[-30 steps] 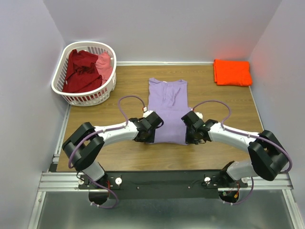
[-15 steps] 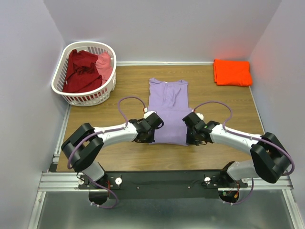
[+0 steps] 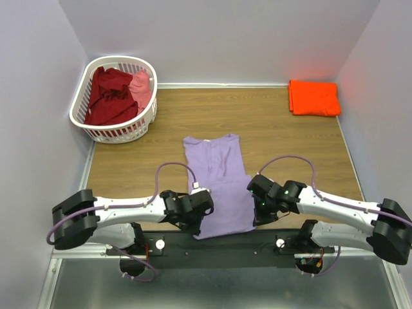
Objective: Fold and stack the t-shirts
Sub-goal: Fold the tshirt
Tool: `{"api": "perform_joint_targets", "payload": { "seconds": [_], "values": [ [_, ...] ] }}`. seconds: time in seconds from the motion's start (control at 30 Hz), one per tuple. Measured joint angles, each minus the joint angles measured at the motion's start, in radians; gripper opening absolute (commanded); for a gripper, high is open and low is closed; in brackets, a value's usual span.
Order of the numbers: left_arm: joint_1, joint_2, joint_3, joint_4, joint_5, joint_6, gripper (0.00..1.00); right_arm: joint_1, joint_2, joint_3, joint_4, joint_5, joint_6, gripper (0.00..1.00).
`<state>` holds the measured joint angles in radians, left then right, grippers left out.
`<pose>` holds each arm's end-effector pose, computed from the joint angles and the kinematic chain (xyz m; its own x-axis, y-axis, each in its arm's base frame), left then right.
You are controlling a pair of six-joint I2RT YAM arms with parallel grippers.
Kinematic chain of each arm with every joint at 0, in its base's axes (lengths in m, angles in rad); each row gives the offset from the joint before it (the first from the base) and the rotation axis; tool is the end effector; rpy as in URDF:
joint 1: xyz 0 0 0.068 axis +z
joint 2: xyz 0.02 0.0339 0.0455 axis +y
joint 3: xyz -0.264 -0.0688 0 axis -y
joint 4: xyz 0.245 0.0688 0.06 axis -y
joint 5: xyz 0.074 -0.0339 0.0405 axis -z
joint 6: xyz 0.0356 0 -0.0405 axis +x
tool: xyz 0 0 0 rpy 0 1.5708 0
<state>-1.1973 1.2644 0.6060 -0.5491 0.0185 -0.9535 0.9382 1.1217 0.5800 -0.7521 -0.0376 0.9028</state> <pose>0.0759 -0.1956 0.1603 -0.9585 0.2113 -0.1916 0.2621 0.9173 -0.2998 0.1031 0.1429 0.1710 -0.9897 -0.0232 -0.1410 -0.0565 0.9698 0.2371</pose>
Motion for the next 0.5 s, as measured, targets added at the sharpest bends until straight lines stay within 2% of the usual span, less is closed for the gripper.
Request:
{"api": "perform_joint_targets", "payload": {
  "seconds": [0.1,0.23,0.43,0.5],
  "values": [
    [-0.041,-0.072,-0.011,-0.061,0.048,-0.063,0.00,0.037,-0.053,0.014,-0.072,-0.001,0.061,0.01],
    [0.004,-0.131,0.045,-0.104,0.051,-0.075,0.00,0.038,-0.075,0.122,-0.166,0.069,0.100,0.01],
    [0.173,-0.175,0.156,-0.135,0.041,0.001,0.00,0.015,0.009,0.458,-0.294,0.229,0.072,0.01],
    [0.234,-0.187,0.180,-0.137,0.038,0.039,0.00,-0.014,0.039,0.524,-0.299,0.258,0.045,0.01]
  ]
}}
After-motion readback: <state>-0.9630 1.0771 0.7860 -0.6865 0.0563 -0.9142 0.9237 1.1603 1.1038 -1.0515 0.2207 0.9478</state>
